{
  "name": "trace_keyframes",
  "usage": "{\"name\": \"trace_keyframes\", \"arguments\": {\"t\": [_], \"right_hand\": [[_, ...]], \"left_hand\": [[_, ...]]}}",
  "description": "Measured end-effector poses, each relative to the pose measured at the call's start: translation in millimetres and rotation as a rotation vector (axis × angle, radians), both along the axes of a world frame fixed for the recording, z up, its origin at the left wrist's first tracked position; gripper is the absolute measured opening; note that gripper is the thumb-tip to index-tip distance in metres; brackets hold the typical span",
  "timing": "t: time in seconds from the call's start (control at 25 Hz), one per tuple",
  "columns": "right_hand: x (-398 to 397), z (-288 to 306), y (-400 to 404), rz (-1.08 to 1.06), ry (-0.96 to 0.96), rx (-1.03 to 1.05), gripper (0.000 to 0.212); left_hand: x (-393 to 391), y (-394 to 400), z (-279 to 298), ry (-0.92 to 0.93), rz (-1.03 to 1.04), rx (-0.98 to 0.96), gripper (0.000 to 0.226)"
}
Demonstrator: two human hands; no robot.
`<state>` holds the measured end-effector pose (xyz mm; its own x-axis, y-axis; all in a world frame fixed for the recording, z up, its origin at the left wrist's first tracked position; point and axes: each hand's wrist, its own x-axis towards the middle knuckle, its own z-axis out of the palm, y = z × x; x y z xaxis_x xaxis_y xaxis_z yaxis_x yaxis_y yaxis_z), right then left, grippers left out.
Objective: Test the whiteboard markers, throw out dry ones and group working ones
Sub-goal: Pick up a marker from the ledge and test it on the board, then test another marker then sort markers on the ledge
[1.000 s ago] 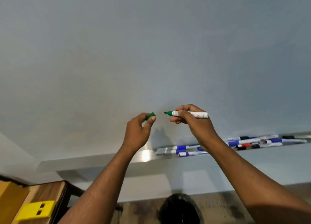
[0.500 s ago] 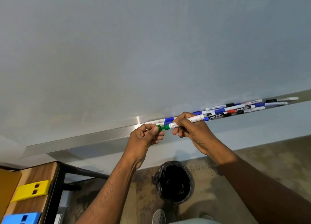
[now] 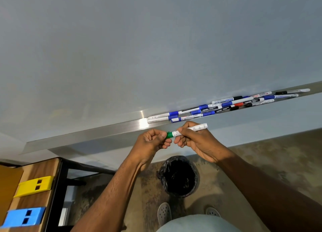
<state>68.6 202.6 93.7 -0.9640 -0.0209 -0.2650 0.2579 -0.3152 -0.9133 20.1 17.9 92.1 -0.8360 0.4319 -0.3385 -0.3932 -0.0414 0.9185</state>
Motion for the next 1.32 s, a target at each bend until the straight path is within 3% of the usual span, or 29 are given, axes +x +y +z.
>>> {"name": "trace_keyframes", "arguments": {"t": [0.08, 0.16, 0.24, 0.36, 0.48, 0.64, 0.8, 0.92, 1.08, 1.2, 1.32], "right_hand": [[6.4, -27.7, 2.7, -0.026, -0.101, -0.022, 0.01], [19.0, -78.3, 8.3, -0.083, -0.265, 0.127, 0.006], [36.5, -118.9, 18.9, -0.165, -0.399, 0.288, 0.006], [65.1, -165.5, 36.0, -0.239, -0.594, 0.395, 0.009], [79.3, -188.6, 37.3, -0.286, -0.716, 0.374, 0.018], [69.0, -182.6, 21.7, -0.249, -0.706, 0.335, 0.024], [56.4, -188.1, 21.9, -0.201, -0.751, 0.702, 0.035], [48.4, -181.3, 20.2, -0.25, -0.712, 0.704, 0.021], [35.6, -171.3, 21.8, -0.252, -0.609, 0.76, 0.033], [16.8, -156.7, 15.1, -0.177, -0.381, 0.936, 0.031], [-12.5, -131.9, -1.8, -0.175, 0.109, 1.035, 0.021]], "left_hand": [[-4.1, -0.3, -18.1, 0.146, -0.067, -0.294, 0.023], [-14.7, -6.2, -54.8, 0.343, -0.129, -0.796, 0.048], [-29.8, -24.6, -78.6, 0.549, -0.218, -1.172, 0.072], [-61.6, -52.2, -99.8, 0.55, -0.42, -1.43, 0.08], [-70.6, -65.8, -107.3, 0.528, -0.467, -1.45, 0.08], [-67.2, -67.7, -110.7, 0.596, -0.429, -1.445, 0.083], [-69.7, -69.3, -109.8, 0.579, -0.469, -1.459, 0.083], [-70.4, -70.7, -109.7, 0.584, -0.47, -1.459, 0.084], [-70.2, -69.8, -109.3, 0.568, -0.458, -1.446, 0.085], [-69.7, -69.3, -108.4, 0.561, -0.457, -1.434, 0.084], [-67.8, -69.1, -106.8, 0.569, -0.442, -1.438, 0.084]]}}
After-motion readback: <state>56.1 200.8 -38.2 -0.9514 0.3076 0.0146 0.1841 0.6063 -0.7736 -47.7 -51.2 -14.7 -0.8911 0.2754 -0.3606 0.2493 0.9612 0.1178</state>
